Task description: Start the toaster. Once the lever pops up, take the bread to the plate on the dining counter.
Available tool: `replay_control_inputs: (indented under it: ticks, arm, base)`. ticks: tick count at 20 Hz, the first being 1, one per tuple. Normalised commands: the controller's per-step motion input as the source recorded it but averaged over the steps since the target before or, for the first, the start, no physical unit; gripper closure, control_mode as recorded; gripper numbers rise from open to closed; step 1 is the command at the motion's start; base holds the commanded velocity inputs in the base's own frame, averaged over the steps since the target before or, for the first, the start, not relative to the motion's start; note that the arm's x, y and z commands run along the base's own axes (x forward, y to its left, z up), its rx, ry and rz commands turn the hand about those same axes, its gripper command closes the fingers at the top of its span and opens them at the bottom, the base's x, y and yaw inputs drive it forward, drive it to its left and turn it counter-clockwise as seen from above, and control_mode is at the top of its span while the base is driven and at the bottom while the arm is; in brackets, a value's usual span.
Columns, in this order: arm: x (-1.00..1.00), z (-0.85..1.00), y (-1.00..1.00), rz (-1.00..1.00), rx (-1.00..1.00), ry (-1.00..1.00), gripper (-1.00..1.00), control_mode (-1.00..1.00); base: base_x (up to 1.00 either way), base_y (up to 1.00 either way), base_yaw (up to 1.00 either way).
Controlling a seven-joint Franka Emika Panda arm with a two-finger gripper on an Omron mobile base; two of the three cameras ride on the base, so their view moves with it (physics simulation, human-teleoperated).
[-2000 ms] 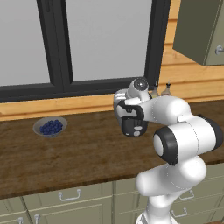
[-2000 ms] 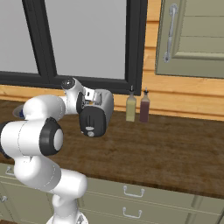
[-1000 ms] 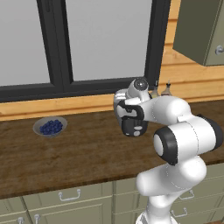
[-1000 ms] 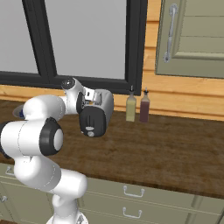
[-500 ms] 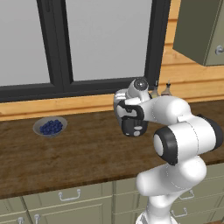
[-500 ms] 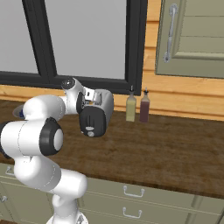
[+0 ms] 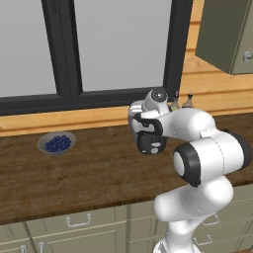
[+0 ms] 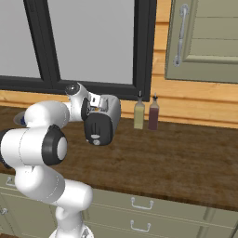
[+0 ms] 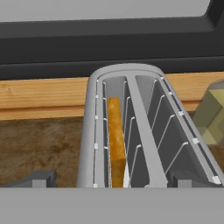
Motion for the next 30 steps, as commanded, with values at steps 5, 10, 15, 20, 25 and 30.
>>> replay_control_inputs:
  ticks: [5,10,15,20,25,30]
  arm:
    - [0.00,0.00,0.00,0.00,0.00,0.00,-1.00,-1.00]
    - [0.00,0.00,0.00,0.00,0.00,0.00,-1.00,-1.00]
    - [0.00,0.00,0.00,0.00,0.00,0.00,-1.00,-1.00]
    - [0.00,0.00,0.00,0.00,0.00,0.00,-1.00,-1.00]
    - [0.00,0.00,0.00,0.00,0.00,0.00,-1.00,-1.00]
    - [0.00,0.00,0.00,0.00,0.00,0.00,-1.00,-1.00]
  base:
    - [0.00,0.00,0.00]
    - [0.00,0.00,0.00]
    - [0.00,0.00,0.00]
    - [0.00,0.00,0.00]
    - [0.00,0.00,0.00]
    - [0.00,0.00,0.00]
